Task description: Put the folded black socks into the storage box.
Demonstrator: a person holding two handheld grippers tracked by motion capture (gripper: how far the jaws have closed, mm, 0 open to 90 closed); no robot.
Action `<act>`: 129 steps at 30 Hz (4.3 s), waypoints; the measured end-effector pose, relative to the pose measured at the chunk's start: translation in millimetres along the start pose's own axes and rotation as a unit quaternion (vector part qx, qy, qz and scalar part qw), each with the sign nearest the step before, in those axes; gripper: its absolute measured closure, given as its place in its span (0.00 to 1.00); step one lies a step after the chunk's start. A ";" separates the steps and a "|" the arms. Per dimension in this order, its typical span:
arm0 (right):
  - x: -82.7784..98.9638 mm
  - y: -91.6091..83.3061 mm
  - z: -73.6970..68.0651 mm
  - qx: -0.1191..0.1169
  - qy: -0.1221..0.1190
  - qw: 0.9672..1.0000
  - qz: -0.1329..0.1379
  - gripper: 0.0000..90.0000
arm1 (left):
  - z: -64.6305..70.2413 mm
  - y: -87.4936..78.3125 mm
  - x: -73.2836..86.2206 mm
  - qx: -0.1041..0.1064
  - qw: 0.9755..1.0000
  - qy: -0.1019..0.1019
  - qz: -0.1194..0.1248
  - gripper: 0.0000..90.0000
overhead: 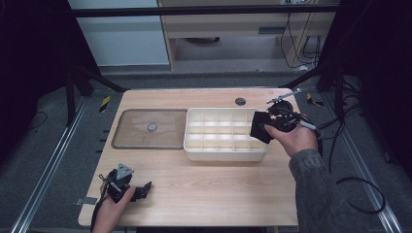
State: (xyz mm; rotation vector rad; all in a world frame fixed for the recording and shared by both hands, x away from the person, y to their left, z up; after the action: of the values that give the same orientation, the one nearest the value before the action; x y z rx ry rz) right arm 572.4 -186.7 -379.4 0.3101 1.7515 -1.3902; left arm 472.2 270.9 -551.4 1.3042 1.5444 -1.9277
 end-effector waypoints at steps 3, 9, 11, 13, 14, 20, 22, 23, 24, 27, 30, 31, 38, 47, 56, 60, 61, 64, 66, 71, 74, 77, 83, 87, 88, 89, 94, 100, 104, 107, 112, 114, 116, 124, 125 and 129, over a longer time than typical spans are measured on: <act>1.1 1.4 0.9 0.003 -0.003 1.000 -0.004 0.74 | 0.0 0.0 0.0 0.000 1.000 0.000 0.000 0.00; 3.0 6.4 -0.2 0.008 -0.015 1.000 -0.013 0.74 | 0.1 0.2 -0.2 0.001 1.000 0.000 -0.001 0.00; 4.2 10.2 -0.5 0.010 -0.017 1.000 -0.019 0.74 | 0.2 0.3 -0.2 0.001 1.000 0.001 -0.001 0.00; 6.7 15.6 -2.1 0.016 -0.026 0.999 -0.031 0.74 | 0.2 0.2 -0.2 0.001 1.000 0.001 -0.001 0.00; 8.0 18.8 -3.3 0.020 -0.031 0.999 -0.038 0.74 | 0.2 0.2 -0.2 0.001 1.000 0.001 -0.001 0.00; 13.1 34.7 -8.8 0.023 -0.045 0.997 -0.059 0.74 | 0.2 0.2 -0.2 0.001 1.000 0.001 -0.001 0.00; 14.5 38.5 -9.9 0.022 -0.044 0.997 -0.062 0.74 | 0.2 0.2 -0.2 0.001 1.000 0.001 -0.001 0.00; 15.1 40.3 -9.3 0.024 -0.047 0.997 -0.063 0.74 | 0.2 0.2 -0.2 0.001 1.000 0.001 -0.001 0.00; 15.9 42.4 -8.3 0.027 -0.047 0.996 -0.066 0.74 | 0.2 0.2 -0.2 0.001 1.000 0.001 -0.001 0.00; 16.8 45.0 -6.3 0.028 -0.046 0.996 -0.068 0.74 | 0.2 0.2 -0.2 0.001 1.000 0.001 -0.001 0.00; 19.4 48.5 -4.5 0.032 -0.045 0.996 -0.075 0.74 | 0.2 0.3 -0.2 0.001 1.000 0.001 -0.001 0.00; 20.5 49.7 -4.0 0.032 -0.044 0.996 -0.077 0.74 | 0.2 0.2 -0.2 0.001 1.000 0.001 -0.001 0.00; 25.9 57.6 -3.4 0.036 -0.040 0.995 -0.081 0.74 | -0.1 0.0 -0.1 0.002 1.000 0.003 -0.002 0.00; 30.0 62.7 -1.0 0.052 -0.050 0.993 -0.096 0.74 | -0.1 0.0 -0.1 0.002 1.000 0.003 -0.002 0.00; 31.8 63.5 2.3 0.060 -0.056 0.992 -0.099 0.74 | -0.1 0.0 -0.1 0.002 1.000 0.003 -0.002 0.00; 33.7 66.1 0.3 0.062 -0.059 0.991 -0.103 0.74 | -0.1 0.0 -0.1 0.001 1.000 0.003 -0.002 0.00; 34.2 66.8 0.0 0.062 -0.060 0.991 -0.102 0.74 | 0.0 0.0 -0.1 0.001 1.000 0.003 -0.002 0.00; 36.3 68.5 -1.4 0.058 -0.057 0.991 -0.103 0.74 | 0.1 0.0 -0.1 0.002 1.000 0.003 -0.002 0.00; 37.9 69.7 -2.8 0.056 -0.055 0.991 -0.106 0.74 | 0.2 -0.3 0.0 0.002 1.000 0.004 -0.003 0.00; 43.8 74.9 -5.0 0.050 -0.049 0.991 -0.113 0.74 | 0.3 -0.4 0.0 0.002 1.000 0.005 -0.003 0.00; 46.1 76.0 -4.9 0.046 -0.040 0.992 -0.113 0.74 | 0.3 -0.3 0.0 0.002 1.000 0.005 -0.003 0.00; 48.2 76.2 -4.6 0.041 -0.036 0.992 -0.113 0.74 | 0.4 -0.3 0.0 0.002 1.000 0.005 -0.003 0.00; 51.4 77.9 -6.7 0.045 -0.045 0.991 -0.118 0.74 | 0.7 -0.3 0.0 0.003 1.000 0.005 -0.003 0.00; 53.8 78.3 -7.2 0.043 -0.042 0.991 -0.116 0.74 | 0.8 -0.3 0.0 0.003 1.000 0.004 -0.003 0.00; 54.2 78.4 -7.6 0.043 -0.040 0.991 -0.117 0.73 | 0.7 -0.3 0.0 0.003 1.000 0.005 -0.003 0.00; 54.4 78.4 -7.5 0.043 -0.040 0.991 -0.119 0.73 | 0.8 -0.3 0.0 0.003 1.000 0.005 -0.003 0.00; 53.9 78.4 -6.8 0.040 -0.041 0.991 -0.117 0.72 | 0.8 -0.3 0.0 0.003 1.000 0.004 -0.003 0.00; 53.2 77.4 -6.0 0.037 -0.041 0.992 -0.113 0.69 | 1.2 -0.1 -0.1 0.003 1.000 0.003 -0.002 0.00; 51.5 75.8 -6.0 0.036 -0.040 0.993 -0.110 0.66 | 1.3 -0.1 -0.2 0.003 1.000 0.004 -0.002 0.00; 47.6 72.5 -6.7 0.038 -0.043 0.993 -0.105 0.61 | 1.5 0.0 -0.1 0.005 1.000 0.004 -0.002 0.00; 41.4 62.7 -5.0 0.038 -0.036 0.993 -0.103 0.47 | 1.6 0.1 -0.2 0.005 1.000 0.005 -0.002 0.00; 39.7 58.2 -5.9 0.034 -0.033 0.994 -0.102 0.43 | 1.6 0.1 -0.2 0.005 1.000 0.005 -0.002 0.00; 37.0 53.3 -6.3 0.028 -0.027 0.995 -0.094 0.41 | 1.7 0.1 -0.2 0.005 1.000 0.005 -0.002 0.00; 25.1 31.1 -3.2 0.024 -0.023 0.997 -0.069 0.28 | 1.7 0.1 -0.2 0.005 1.000 0.005 -0.002 0.00; 25.1 31.1 -3.2 0.024 -0.023 0.997 -0.069 0.28 | 1.7 0.1 -0.2 0.005 1.000 0.005 -0.002 0.00; 22.0 23.8 1.5 0.026 -0.020 0.998 -0.062 0.24 | 1.8 0.1 -0.2 0.005 1.000 0.005 -0.002 0.00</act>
State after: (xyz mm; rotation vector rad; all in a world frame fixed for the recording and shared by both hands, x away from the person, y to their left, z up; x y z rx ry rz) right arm 575.2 -186.4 -411.7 0.2042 1.7286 -1.5226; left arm 471.6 269.2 -551.4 1.3181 1.5439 -1.9367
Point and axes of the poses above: each handheld gripper's, and its own axes: y roughly forward along the jaws, x roughly out of its underside, z roughly to its right, the point moved 6 cm from there along y, roughly forward along the jaws, and after that the axes turned 9 degrees about z, right-handed, at the moved point
